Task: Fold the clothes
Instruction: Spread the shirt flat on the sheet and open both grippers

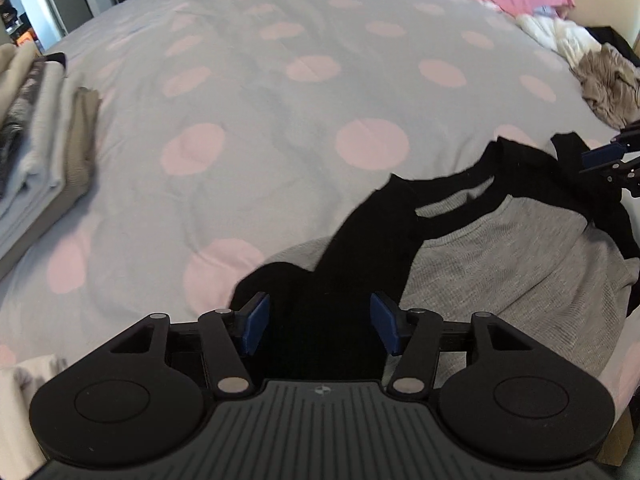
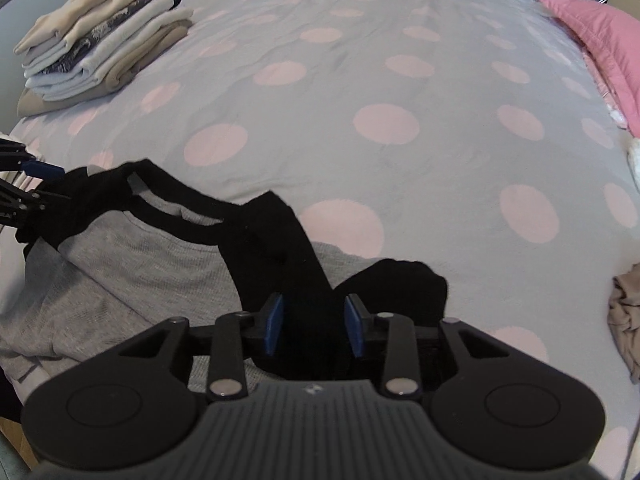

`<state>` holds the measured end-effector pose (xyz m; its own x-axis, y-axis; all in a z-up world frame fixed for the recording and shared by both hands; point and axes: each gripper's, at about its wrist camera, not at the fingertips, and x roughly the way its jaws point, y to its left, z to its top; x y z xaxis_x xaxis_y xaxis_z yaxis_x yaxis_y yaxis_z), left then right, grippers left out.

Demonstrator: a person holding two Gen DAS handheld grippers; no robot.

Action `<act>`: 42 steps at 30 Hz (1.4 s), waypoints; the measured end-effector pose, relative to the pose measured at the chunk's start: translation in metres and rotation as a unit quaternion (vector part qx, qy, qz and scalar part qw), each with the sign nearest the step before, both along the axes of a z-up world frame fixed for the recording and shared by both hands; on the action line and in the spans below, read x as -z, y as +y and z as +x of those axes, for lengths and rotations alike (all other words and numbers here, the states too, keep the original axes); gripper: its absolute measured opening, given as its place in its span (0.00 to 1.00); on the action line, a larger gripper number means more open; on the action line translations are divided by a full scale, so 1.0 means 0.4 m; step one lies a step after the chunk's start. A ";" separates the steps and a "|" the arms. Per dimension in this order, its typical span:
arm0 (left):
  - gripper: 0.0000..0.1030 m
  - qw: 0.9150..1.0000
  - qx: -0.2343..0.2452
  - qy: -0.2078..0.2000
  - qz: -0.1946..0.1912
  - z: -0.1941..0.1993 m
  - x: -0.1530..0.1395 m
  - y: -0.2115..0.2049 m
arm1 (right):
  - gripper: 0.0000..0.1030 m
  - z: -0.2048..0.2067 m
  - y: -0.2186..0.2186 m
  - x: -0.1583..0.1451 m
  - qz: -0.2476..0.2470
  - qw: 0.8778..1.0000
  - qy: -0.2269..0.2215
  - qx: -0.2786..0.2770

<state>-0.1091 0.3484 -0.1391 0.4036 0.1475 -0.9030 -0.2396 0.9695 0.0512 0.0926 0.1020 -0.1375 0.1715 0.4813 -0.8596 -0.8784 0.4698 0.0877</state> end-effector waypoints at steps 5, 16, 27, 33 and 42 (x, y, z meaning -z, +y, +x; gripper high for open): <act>0.27 1.000 -0.024 0.011 -0.012 0.012 0.024 0.011 | 0.36 0.000 0.027 0.029 -0.009 1.000 0.007 -0.011; 0.04 0.987 -0.106 -0.110 -0.053 -0.046 -0.111 0.078 | 0.04 0.053 -0.025 -0.078 0.057 0.996 -0.006 0.073; 0.00 0.980 -0.140 -0.125 -0.061 -0.085 -0.133 0.125 | 0.04 0.061 -0.056 -0.096 0.056 0.994 0.005 0.090; 0.04 0.989 -0.103 -0.087 -0.063 -0.065 -0.090 0.090 | 0.08 0.058 -0.051 -0.077 0.036 0.995 0.004 0.089; 0.40 1.000 -0.016 -0.005 0.018 -0.030 -0.016 -0.014 | 0.37 -0.012 -0.034 -0.075 0.030 0.995 -0.019 0.091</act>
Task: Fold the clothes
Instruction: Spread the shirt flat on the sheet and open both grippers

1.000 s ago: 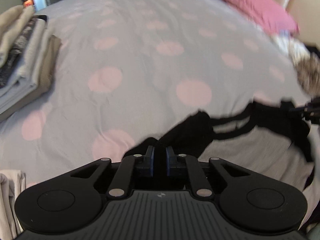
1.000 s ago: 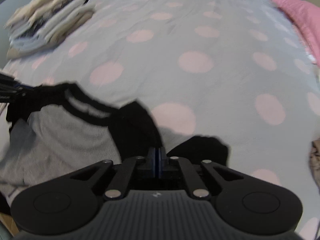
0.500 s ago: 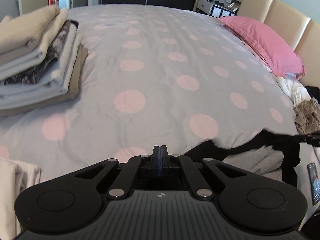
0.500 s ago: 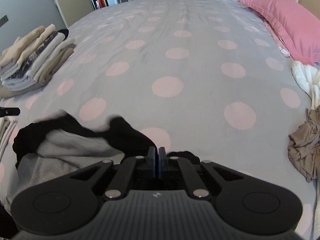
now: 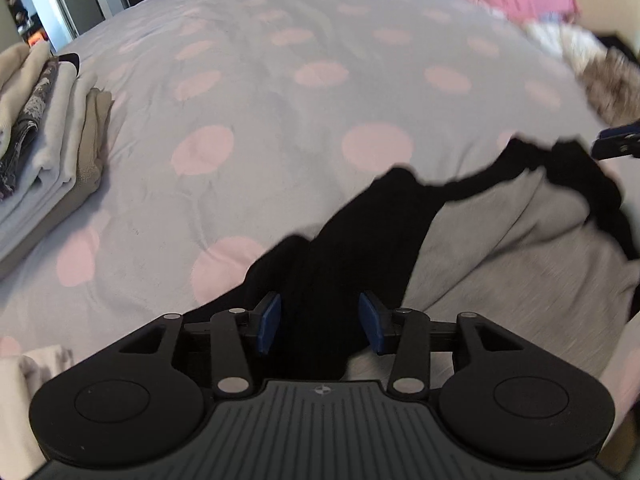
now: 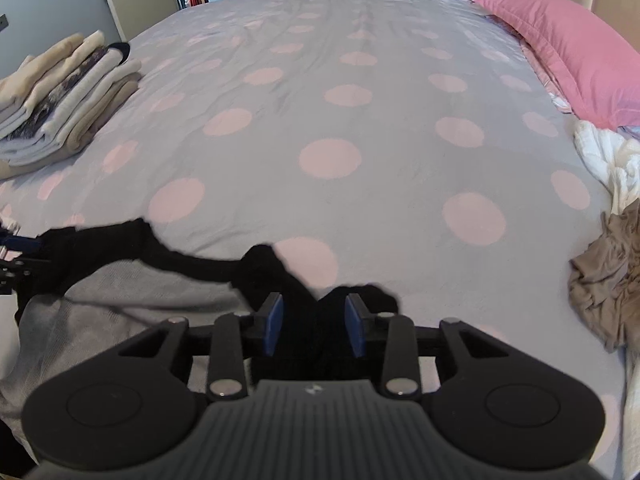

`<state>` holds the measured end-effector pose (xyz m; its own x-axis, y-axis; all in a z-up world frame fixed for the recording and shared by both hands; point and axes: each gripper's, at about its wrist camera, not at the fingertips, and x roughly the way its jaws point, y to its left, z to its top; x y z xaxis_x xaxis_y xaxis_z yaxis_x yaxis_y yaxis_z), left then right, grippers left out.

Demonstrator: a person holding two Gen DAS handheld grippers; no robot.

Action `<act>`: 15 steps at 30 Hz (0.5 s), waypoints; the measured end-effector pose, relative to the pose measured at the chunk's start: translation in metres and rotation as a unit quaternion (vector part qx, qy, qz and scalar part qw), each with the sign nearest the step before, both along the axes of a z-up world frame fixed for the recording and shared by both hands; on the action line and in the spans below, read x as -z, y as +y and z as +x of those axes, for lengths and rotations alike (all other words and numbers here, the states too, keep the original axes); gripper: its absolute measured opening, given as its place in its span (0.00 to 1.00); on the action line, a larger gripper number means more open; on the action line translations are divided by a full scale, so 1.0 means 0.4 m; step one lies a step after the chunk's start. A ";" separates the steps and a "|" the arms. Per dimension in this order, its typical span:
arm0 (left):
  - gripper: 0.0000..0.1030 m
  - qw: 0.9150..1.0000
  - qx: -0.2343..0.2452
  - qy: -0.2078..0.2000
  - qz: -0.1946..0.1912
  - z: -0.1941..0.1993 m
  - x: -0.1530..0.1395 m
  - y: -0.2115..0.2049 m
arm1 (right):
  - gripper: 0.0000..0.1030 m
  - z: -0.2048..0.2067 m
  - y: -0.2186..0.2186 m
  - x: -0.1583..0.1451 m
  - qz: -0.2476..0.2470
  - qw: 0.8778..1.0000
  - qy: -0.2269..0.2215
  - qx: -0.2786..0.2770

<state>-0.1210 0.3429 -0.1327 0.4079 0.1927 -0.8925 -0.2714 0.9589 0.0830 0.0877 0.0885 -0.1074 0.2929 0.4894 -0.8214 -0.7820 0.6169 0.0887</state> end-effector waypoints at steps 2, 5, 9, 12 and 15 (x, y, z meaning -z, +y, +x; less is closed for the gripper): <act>0.36 1.000 0.000 0.016 0.009 0.000 0.012 -0.001 | 0.37 -0.047 0.011 0.012 -0.008 1.000 0.006 -0.014; 0.28 0.999 -0.003 0.024 0.023 -0.003 0.015 -0.004 | 0.38 -0.116 0.022 0.036 -0.016 0.999 0.021 -0.035; 0.02 1.000 -0.001 0.031 0.003 -0.003 0.014 -0.007 | 0.43 -0.181 0.040 0.072 -0.022 0.997 0.053 -0.048; 0.01 0.999 0.019 0.023 -0.021 -0.003 0.001 -0.028 | 0.47 -0.214 0.051 0.093 -0.025 0.996 0.073 -0.051; 0.01 0.996 0.051 0.008 -0.079 -0.005 -0.018 -0.061 | 0.51 -0.210 0.049 0.077 -0.011 0.996 0.080 -0.039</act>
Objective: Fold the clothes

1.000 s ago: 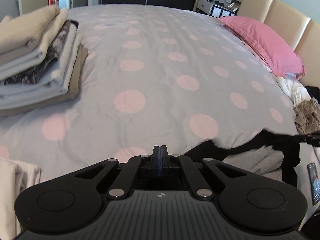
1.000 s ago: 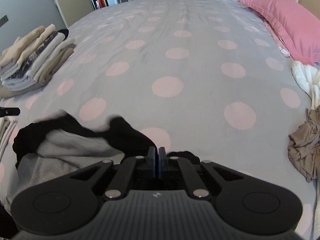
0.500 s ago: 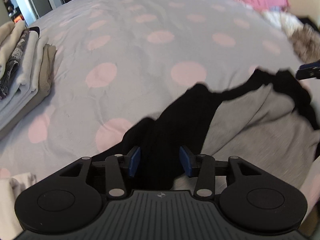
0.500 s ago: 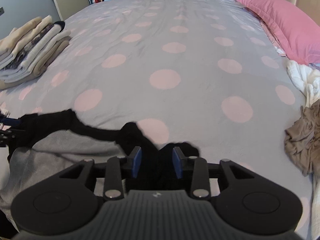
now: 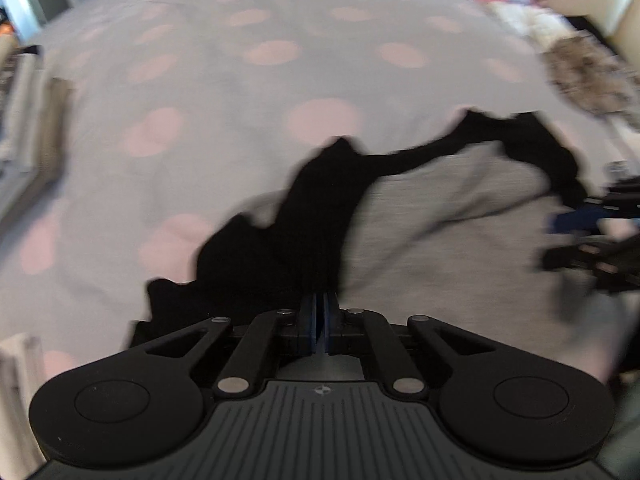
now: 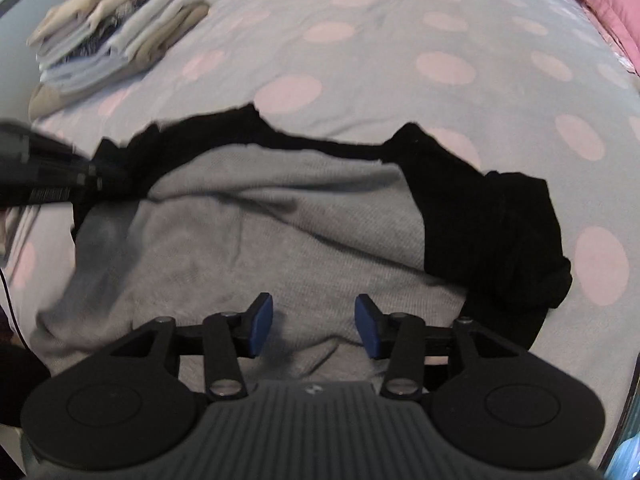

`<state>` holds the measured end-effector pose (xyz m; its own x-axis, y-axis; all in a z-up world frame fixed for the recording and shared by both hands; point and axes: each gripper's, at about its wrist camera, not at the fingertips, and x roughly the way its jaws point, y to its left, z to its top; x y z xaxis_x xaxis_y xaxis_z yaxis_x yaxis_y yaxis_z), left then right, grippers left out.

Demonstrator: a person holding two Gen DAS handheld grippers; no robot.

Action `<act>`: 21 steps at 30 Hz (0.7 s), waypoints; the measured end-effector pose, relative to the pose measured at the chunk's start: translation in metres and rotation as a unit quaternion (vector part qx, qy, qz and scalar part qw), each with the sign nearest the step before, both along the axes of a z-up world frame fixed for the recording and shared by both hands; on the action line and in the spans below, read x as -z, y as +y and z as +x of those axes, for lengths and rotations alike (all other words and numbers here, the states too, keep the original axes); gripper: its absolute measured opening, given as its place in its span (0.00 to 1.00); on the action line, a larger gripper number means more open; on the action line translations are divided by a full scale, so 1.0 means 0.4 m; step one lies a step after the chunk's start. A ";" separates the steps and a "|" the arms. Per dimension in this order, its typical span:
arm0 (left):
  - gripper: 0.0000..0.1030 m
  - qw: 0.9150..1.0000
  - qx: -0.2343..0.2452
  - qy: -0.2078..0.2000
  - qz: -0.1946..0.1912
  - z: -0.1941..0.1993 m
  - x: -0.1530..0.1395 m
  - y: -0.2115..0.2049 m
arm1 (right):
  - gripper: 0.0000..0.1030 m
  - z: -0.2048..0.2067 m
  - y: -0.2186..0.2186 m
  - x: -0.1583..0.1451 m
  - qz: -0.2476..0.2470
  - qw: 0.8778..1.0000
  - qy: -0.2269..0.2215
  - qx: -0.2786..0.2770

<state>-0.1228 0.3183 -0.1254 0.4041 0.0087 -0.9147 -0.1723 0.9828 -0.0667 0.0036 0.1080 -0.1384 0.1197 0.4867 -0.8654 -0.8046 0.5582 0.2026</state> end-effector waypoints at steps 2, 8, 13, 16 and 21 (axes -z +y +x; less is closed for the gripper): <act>0.01 0.999 0.021 -0.008 -0.038 0.002 -0.010 -0.028 | 0.53 0.011 -0.006 -0.010 0.016 1.000 0.019 0.018; 0.01 0.991 0.093 -0.002 -0.101 0.025 -0.010 -0.139 | 0.54 0.010 0.001 -0.015 0.021 0.999 0.031 0.025; 0.01 0.976 0.171 -0.007 -0.133 0.022 -0.010 -0.225 | 0.55 0.021 -0.003 -0.020 0.034 0.997 0.049 0.042; 0.01 0.977 0.173 0.001 -0.126 0.023 0.004 -0.240 | 0.55 0.028 -0.011 -0.030 0.050 0.995 0.065 0.057; 0.01 0.978 0.167 0.003 -0.127 0.032 0.014 -0.244 | 0.55 0.021 -0.003 -0.039 0.066 0.992 0.093 0.052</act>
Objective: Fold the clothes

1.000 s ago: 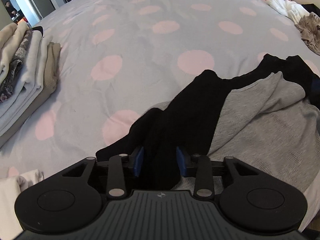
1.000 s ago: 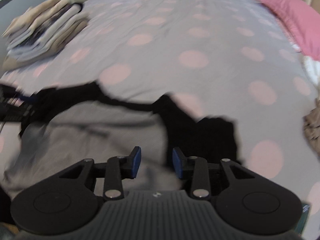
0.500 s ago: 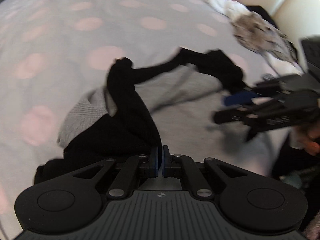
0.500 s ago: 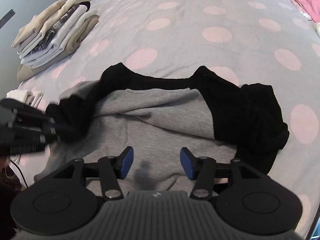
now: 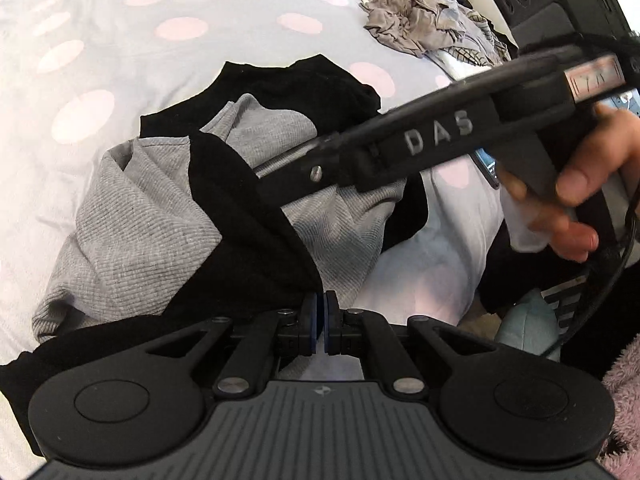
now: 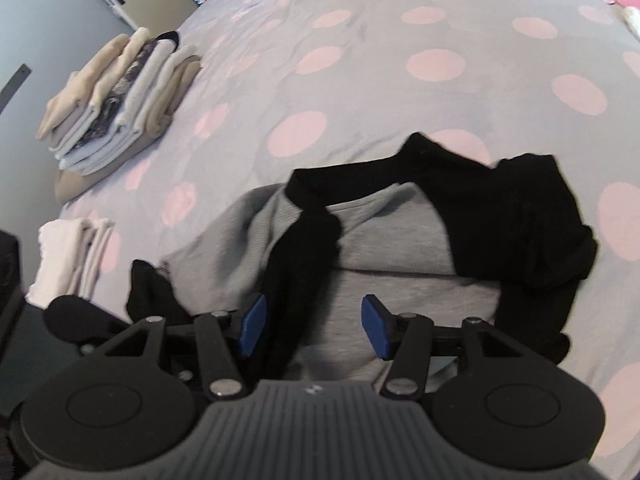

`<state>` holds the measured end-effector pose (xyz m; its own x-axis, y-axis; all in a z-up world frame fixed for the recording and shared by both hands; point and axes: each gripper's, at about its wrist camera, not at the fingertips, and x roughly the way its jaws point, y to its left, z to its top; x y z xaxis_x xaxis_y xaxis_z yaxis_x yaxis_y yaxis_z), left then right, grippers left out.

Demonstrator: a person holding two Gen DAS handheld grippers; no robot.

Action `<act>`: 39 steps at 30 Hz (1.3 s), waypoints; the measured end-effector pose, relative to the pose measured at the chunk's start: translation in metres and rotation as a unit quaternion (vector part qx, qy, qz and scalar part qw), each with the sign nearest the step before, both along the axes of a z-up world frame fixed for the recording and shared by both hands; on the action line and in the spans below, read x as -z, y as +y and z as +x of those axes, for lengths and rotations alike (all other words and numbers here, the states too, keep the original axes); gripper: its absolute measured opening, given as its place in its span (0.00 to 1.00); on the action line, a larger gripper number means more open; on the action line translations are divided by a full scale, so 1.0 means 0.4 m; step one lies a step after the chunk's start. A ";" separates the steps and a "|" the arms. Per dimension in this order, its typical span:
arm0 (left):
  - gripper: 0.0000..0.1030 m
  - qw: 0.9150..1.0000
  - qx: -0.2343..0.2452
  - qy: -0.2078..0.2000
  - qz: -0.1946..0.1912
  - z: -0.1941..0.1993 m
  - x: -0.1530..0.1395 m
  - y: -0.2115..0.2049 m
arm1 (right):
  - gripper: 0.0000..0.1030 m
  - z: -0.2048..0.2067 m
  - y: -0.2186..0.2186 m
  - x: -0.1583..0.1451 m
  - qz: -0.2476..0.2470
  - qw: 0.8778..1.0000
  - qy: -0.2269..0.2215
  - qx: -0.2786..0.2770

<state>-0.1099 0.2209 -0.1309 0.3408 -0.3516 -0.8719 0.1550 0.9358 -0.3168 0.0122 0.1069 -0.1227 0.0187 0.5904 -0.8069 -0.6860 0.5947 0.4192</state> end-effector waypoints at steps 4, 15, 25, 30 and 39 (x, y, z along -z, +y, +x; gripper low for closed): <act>0.01 1.000 0.008 -0.008 0.004 0.001 -0.009 -0.003 | 0.52 -0.011 0.025 0.024 -0.014 1.000 0.008 -0.016; 0.12 1.000 -0.014 -0.023 0.006 0.002 -0.046 0.023 | 0.05 -0.020 0.050 0.021 0.001 0.999 0.000 -0.041; 0.65 0.985 -0.138 -0.101 0.036 0.007 -0.143 0.166 | 0.04 0.078 -0.040 -0.025 -0.049 0.996 -0.074 0.027; 0.69 0.973 -0.213 -0.057 0.063 0.026 -0.072 0.249 | 0.04 0.123 -0.090 -0.005 -0.078 0.992 -0.071 0.066; 0.69 0.980 -0.196 0.023 0.029 0.083 0.067 0.226 | 0.04 0.114 -0.080 0.068 -0.114 0.992 -0.036 0.046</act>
